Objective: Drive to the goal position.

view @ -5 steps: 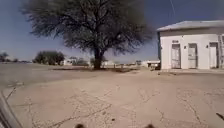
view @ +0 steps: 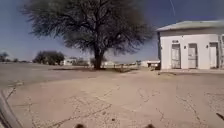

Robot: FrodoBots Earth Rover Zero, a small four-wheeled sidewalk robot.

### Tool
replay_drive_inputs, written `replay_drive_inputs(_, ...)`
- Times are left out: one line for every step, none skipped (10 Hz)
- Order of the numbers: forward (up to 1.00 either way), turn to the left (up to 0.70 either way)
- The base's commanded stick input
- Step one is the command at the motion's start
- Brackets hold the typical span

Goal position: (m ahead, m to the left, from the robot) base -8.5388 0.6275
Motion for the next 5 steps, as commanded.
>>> replay_drive_inputs(0.7,0.0)
replay_drive_inputs(0.0,0.0)
replay_drive_inputs(0.0,0.0)
replay_drive_inputs(0.0,0.0)
replay_drive_inputs(0.0,0.0)
